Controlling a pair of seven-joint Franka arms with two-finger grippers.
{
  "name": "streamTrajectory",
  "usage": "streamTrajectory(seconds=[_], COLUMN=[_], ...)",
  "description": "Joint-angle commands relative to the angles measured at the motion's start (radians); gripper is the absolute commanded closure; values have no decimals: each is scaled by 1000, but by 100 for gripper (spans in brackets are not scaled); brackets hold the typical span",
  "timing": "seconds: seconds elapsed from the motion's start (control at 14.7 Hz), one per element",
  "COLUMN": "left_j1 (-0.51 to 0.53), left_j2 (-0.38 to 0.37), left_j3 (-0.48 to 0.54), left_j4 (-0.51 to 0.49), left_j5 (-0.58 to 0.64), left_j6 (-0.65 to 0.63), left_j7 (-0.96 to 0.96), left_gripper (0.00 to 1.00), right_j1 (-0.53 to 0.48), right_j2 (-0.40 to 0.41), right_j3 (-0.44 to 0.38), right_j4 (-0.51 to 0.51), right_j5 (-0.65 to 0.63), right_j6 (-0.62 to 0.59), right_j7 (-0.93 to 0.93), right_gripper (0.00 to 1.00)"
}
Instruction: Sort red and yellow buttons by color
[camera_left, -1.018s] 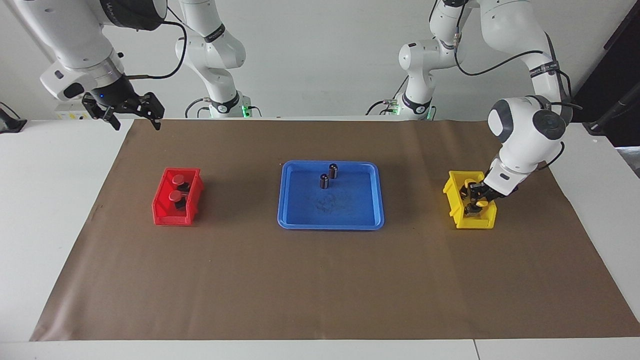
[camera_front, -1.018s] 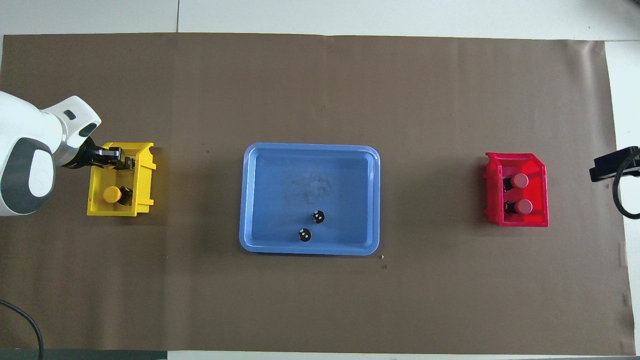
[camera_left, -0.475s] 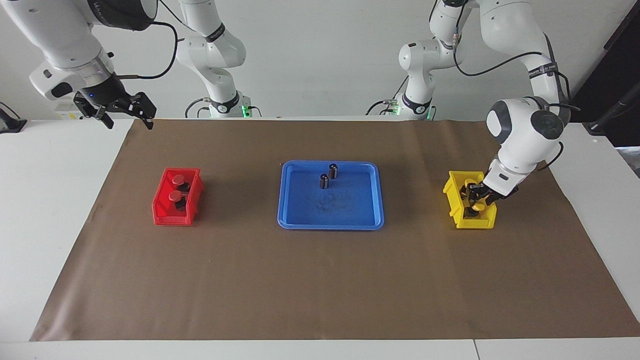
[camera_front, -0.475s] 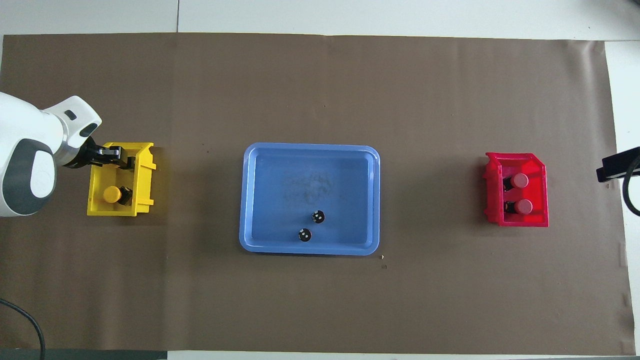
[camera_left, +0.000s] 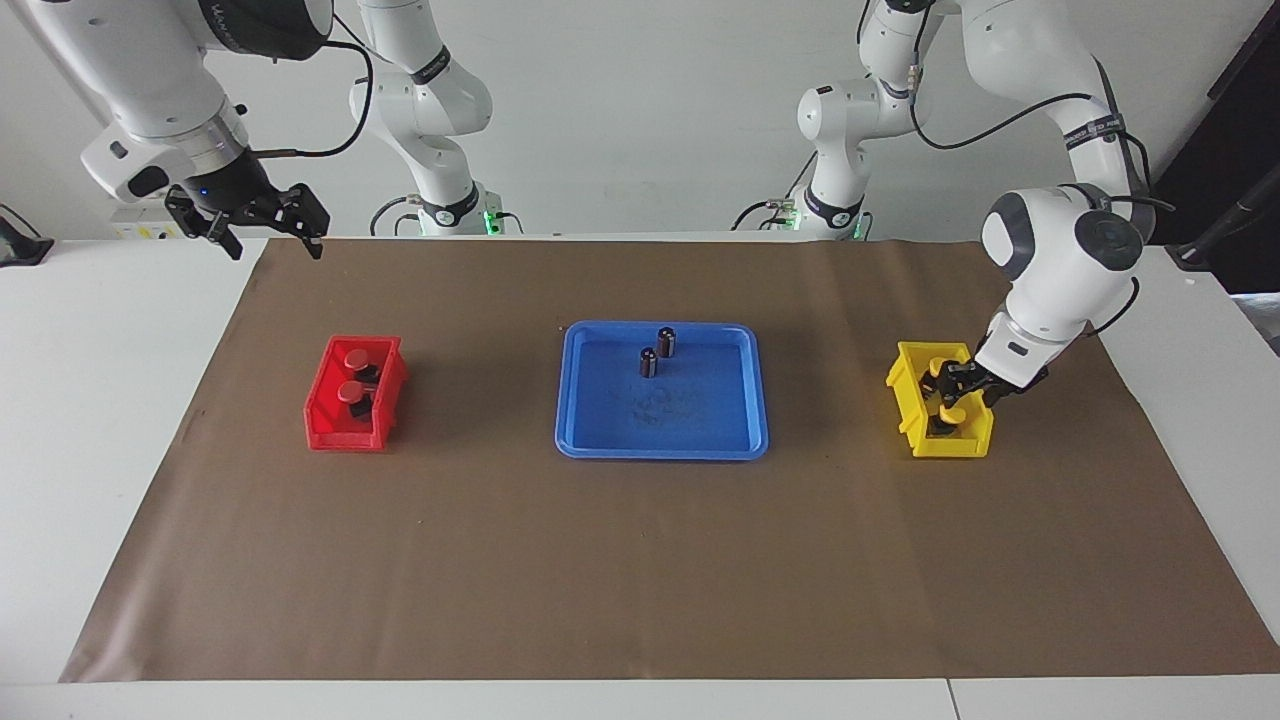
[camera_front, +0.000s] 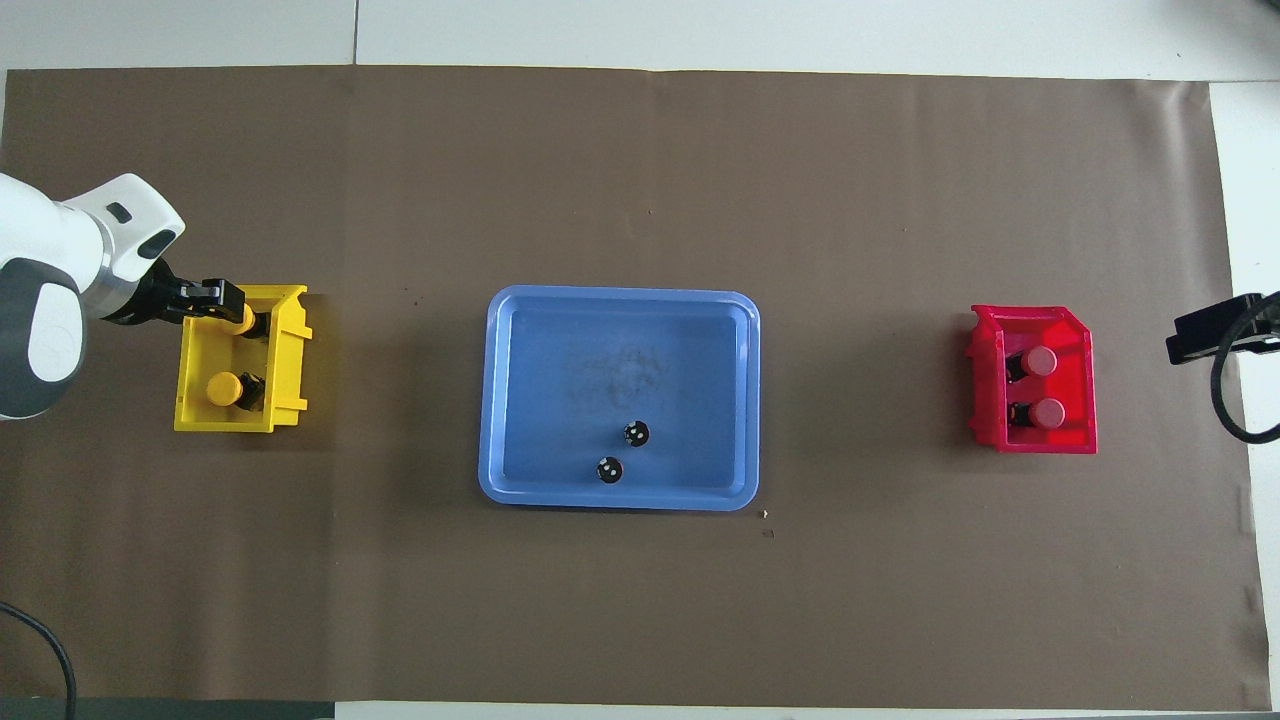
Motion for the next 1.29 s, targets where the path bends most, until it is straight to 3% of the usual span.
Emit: streamTrajectory(seconds=[0.0, 0.27, 0.48, 0.68, 0.81, 1.22], left_j1=[6, 1, 0, -2, -2, -2], left_j2=[-14, -31, -66, -69, -72, -89], left_j3=[-9, -20, -17, -14, -18, -15], left_j4=[100, 297, 418, 447, 521, 527], left_j5=[7, -5, -86, -96, -96, -94], left_j6=[-143, -396, -528, -626, -678, -720], left_j7=[12, 37, 66, 64, 63, 63], left_gripper=[0, 0, 0, 0, 0, 0], right_j1=[-4, -5, -7, -7, -7, -7], right_j2=[2, 12, 16, 16, 16, 16], right_j3=[4, 19, 24, 24, 24, 24], right_j4=[17, 29, 40, 40, 40, 40], right_j5=[5, 8, 9, 8, 8, 8], right_j6=[-9, -3, 8, 6, 5, 5], right_j7=[51, 82, 114, 113, 111, 107], right_gripper=[0, 0, 0, 0, 0, 0])
